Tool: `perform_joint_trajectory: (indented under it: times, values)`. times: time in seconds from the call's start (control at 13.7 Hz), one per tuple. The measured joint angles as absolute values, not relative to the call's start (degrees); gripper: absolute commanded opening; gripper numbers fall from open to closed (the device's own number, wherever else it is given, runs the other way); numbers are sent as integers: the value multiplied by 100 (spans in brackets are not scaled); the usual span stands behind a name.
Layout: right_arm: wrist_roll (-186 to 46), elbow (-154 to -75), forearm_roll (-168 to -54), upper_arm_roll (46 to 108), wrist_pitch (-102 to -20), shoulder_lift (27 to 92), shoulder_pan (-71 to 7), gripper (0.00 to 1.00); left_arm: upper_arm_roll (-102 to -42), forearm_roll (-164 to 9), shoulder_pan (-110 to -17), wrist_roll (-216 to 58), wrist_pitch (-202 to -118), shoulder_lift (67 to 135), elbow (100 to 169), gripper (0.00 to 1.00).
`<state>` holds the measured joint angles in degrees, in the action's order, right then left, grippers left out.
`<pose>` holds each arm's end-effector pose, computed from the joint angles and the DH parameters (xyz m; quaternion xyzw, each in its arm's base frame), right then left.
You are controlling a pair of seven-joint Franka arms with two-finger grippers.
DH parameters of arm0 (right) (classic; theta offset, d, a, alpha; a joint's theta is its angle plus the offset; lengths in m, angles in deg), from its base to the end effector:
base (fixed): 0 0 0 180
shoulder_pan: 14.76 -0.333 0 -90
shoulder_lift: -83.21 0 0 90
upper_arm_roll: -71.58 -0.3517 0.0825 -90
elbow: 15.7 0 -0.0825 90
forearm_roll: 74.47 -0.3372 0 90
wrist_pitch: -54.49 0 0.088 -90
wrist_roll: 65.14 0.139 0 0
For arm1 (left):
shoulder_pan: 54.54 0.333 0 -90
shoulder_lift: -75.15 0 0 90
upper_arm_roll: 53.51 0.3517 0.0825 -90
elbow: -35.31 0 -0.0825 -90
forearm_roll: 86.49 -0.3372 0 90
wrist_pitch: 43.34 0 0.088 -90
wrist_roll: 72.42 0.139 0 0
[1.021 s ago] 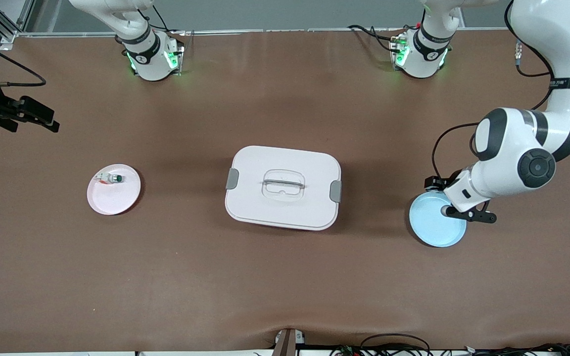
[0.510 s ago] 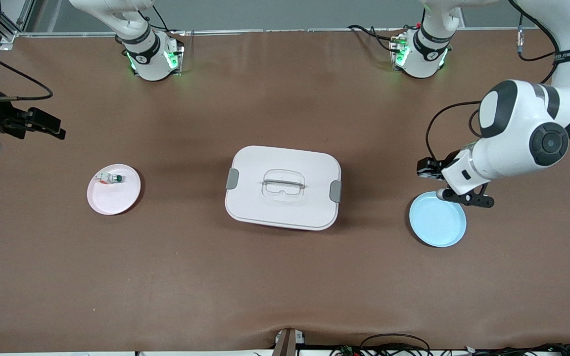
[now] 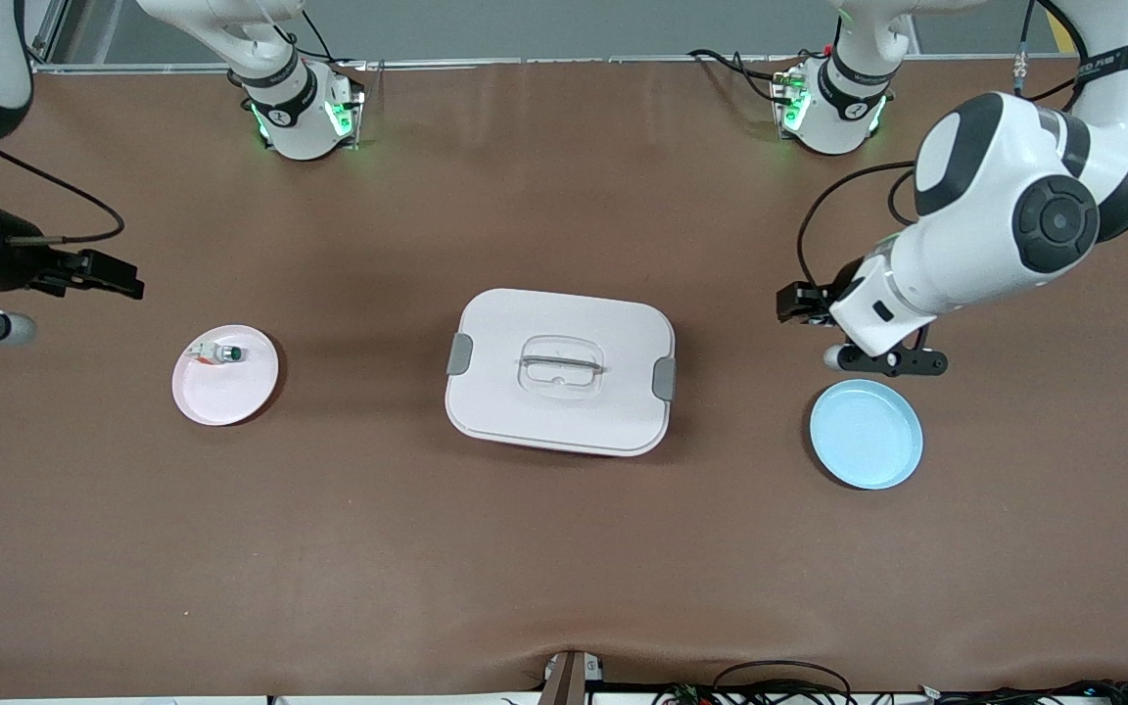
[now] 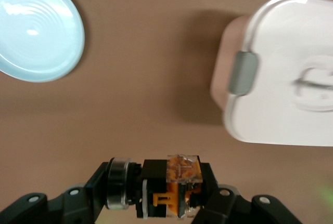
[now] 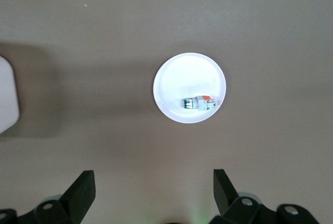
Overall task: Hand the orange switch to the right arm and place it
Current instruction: 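Lift the switch with the left gripper toward the white box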
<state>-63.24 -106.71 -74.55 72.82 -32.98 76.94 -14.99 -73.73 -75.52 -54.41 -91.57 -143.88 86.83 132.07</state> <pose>0.5283 -0.0085 0.5607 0.9960 -0.0254 -0.0855 0.0011 0.5278 -0.2015 0.4928 0.9897 0.0164 -0.1020 0.0991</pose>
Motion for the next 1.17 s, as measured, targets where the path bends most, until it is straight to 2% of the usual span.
perform_joint_trajectory:
  times: [0.29,0.58,0.95,1.17]
  values:
    - [-6324,-10650,-7420,7280,-3290,7488,-1499,100,-7941,-7455,-5444,-10366,-14294,8681,12931,18]
    - [-6324,-10646,-7410,7290,-3302,6975,-1429,100,-8368,-7396,-5502,-11643,-14289,8681,12519,15]
    - [-6324,-10608,-7444,7291,-3303,6869,-1348,100,-8432,-7393,-5864,-12543,-14345,8763,12302,14]
    - [-6324,-10664,-7948,7291,-3313,6882,-1290,100,-8439,-7392,-6130,-12927,-14560,8820,12229,14]
